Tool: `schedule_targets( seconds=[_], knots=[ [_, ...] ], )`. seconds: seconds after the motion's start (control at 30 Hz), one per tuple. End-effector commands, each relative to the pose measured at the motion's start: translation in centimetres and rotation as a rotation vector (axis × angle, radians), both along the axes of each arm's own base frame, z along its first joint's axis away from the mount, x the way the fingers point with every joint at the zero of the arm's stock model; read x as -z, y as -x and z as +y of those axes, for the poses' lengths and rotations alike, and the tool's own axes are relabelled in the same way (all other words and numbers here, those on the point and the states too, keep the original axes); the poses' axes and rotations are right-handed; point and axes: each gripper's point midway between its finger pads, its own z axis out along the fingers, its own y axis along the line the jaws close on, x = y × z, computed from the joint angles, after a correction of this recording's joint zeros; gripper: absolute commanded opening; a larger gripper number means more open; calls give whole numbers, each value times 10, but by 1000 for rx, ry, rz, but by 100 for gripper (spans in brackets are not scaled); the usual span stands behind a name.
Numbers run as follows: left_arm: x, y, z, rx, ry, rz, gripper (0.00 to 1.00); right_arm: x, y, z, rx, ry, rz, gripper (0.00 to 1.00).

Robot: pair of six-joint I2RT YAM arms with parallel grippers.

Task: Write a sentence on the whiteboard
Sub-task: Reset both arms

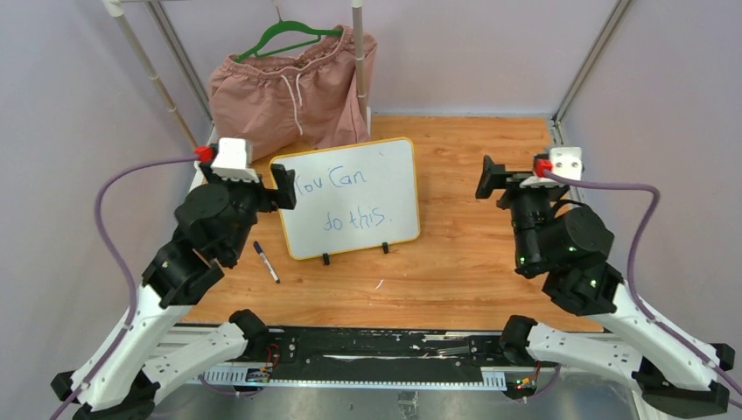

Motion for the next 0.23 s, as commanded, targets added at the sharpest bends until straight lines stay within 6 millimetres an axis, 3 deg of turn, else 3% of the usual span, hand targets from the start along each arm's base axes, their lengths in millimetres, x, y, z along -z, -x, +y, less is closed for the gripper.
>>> schedule_targets(
  seconds=[0.0,0.2],
  knots=[
    [-37,9,5,-10,154,-88,100,16,5,-10,-5,-52,40,92],
    [-50,17,1,25,218,-88,100,9,16,-6,-123,-80,4,93]
  ],
)
